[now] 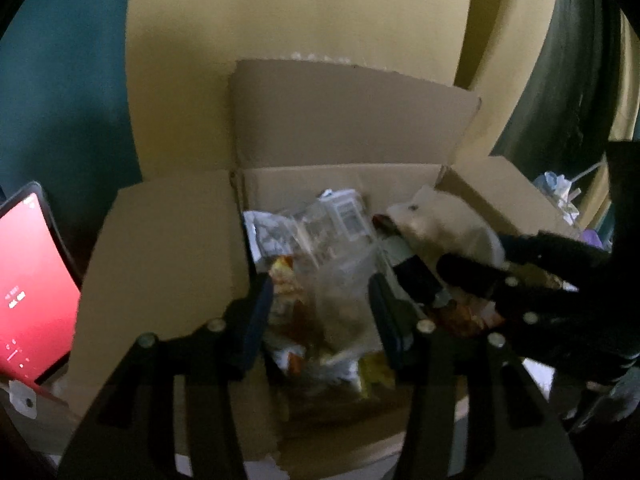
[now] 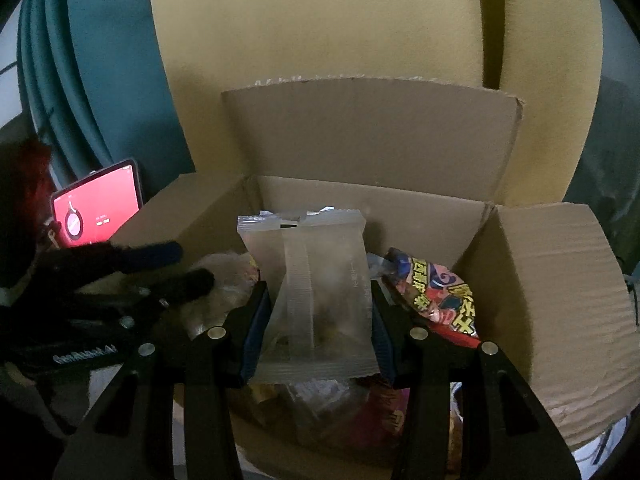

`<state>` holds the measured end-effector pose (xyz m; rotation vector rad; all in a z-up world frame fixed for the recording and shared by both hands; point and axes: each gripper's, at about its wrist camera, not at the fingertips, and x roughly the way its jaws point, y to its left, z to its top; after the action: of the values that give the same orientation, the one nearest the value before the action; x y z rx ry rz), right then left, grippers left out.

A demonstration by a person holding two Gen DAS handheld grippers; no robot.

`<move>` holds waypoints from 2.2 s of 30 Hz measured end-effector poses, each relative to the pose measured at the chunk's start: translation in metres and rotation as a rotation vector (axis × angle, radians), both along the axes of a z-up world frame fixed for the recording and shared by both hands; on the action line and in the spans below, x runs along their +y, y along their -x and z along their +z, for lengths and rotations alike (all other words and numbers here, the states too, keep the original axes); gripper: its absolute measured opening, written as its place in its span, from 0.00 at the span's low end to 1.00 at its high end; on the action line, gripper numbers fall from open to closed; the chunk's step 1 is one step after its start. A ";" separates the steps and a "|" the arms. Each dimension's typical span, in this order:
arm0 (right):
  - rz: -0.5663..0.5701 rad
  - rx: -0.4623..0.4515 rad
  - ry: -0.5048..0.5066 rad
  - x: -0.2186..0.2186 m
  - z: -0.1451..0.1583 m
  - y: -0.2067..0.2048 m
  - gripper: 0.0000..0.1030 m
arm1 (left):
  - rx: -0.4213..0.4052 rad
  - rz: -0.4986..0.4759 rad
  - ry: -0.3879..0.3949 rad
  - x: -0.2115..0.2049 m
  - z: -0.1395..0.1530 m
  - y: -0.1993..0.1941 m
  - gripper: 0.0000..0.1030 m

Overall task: Organize snacks
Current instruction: 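Open both tools to drop the pastry bags into the box, then move both tools back from the box to the black snack bag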

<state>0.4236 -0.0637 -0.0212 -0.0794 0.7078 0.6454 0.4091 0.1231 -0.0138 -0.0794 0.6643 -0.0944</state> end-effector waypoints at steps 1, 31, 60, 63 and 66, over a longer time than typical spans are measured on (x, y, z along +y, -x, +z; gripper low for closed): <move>0.000 0.001 0.001 0.001 0.000 0.000 0.48 | -0.003 0.004 0.000 0.001 0.001 0.000 0.50; -0.073 -0.040 0.016 -0.004 0.026 0.030 0.52 | -0.102 0.000 0.006 0.004 0.046 0.044 0.51; -0.088 -0.123 -0.001 -0.043 0.068 0.131 0.52 | -0.217 -0.059 0.012 -0.033 0.075 0.158 0.51; -0.087 -0.122 0.006 -0.045 0.067 0.142 0.52 | -0.216 -0.061 0.017 -0.036 0.071 0.171 0.51; -0.086 -0.122 0.010 -0.046 0.065 0.154 0.52 | -0.216 -0.066 0.030 -0.038 0.068 0.183 0.51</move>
<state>0.2701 -0.1102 0.0441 -0.0958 0.5936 0.5497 0.2256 0.0848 0.0541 -0.0747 0.4499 -0.1740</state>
